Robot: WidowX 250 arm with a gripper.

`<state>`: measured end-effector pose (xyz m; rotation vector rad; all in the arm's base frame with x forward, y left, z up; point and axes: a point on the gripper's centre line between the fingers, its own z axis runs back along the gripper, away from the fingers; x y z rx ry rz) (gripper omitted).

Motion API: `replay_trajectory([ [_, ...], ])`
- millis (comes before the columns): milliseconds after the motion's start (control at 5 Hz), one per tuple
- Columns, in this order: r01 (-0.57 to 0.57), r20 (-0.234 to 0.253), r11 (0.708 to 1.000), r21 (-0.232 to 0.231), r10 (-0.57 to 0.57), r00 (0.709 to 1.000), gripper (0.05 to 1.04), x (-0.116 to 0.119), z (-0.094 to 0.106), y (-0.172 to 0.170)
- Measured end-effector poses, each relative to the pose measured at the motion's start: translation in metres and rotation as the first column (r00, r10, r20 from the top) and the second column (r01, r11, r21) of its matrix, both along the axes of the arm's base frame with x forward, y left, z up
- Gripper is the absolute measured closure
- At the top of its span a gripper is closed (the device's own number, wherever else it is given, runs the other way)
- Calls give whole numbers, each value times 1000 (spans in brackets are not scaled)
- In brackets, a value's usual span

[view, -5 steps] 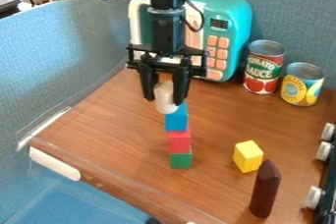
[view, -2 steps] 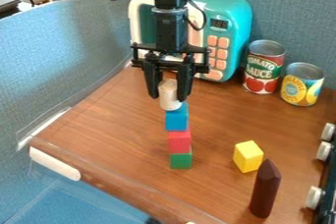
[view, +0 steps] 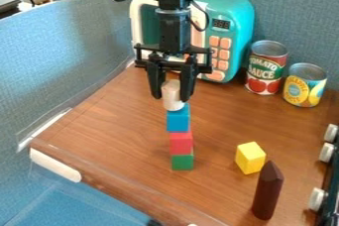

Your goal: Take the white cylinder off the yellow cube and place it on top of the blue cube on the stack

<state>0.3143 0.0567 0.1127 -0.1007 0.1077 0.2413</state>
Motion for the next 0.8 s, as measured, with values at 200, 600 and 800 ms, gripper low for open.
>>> replay_trajectory([
  [200,15,-3,1000,2,-15,1000,528,0,-1,-3],
  [600,31,-10,1000,6,-30,999,528,1,0,-10],
  [800,30,-7,1000,7,-30,1000,528,1,-1,-10],
])
